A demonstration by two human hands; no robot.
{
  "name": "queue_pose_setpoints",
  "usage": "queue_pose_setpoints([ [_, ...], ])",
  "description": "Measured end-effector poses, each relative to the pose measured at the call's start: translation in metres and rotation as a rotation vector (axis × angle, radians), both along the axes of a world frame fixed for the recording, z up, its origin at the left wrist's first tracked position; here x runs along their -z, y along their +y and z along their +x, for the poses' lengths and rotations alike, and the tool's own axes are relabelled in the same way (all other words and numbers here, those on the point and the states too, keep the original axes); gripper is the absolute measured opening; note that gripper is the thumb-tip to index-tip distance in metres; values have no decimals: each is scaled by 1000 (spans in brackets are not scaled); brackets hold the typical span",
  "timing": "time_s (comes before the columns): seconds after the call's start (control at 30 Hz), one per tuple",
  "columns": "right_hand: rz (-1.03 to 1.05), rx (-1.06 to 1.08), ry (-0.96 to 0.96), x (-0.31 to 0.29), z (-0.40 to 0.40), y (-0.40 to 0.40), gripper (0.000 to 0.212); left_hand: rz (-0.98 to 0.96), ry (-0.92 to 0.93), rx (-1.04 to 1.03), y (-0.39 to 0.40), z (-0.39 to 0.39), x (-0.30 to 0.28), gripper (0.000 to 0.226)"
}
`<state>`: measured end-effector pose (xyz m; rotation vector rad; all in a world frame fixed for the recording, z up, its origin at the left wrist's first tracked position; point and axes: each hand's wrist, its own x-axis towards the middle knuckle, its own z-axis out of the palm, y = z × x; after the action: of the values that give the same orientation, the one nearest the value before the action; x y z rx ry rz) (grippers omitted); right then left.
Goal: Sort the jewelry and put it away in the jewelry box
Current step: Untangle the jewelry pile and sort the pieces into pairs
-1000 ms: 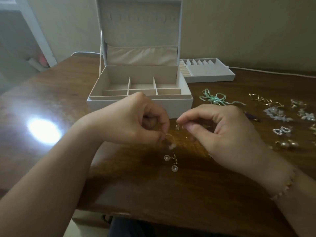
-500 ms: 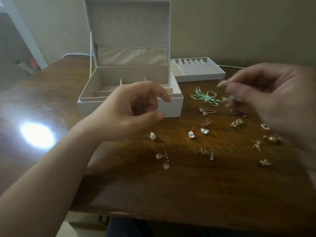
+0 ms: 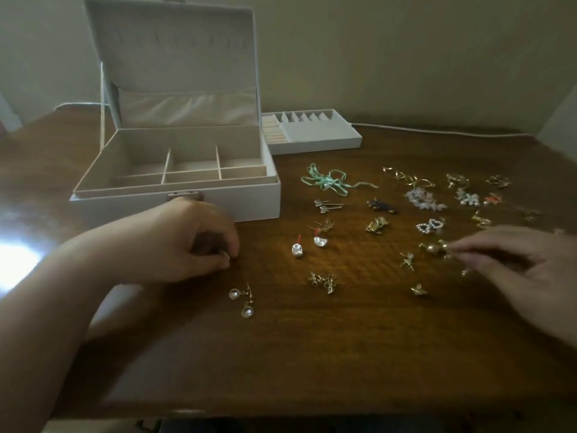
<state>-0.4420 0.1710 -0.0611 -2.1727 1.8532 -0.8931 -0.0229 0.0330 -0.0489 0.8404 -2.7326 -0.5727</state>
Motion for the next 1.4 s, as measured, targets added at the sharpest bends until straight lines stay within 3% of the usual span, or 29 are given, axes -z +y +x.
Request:
queue_pose_setpoints([
  [0.13, -76, -6, 37, 3, 5, 6, 16, -7, 49, -56, 0, 0, -1, 14],
  [0.3, -121, 8, 54, 6, 14, 9, 19, 119, 301, -4, 23, -24, -20, 10],
  [0.5, -32, -17, 67, 6, 17, 12, 23, -94, 124, 246, 58, -115, -41, 13],
  [0.73, -49, -23, 74, 9, 16, 16, 31, -141, 39, 203, 61, -191, -22, 20],
  [0.9, -43, -75, 71, 12, 16, 14, 32, -93, 10, 232, 64, -197, -10, 18],
  [1.17, -56, -46, 81, 9, 17, 16, 5, -175, 7, 285, 74, -191, -3, 12],
  [1.4, -35, 28, 68, 10, 14, 24, 30, -220, -4, 275, 70, -162, 0, 17],
])
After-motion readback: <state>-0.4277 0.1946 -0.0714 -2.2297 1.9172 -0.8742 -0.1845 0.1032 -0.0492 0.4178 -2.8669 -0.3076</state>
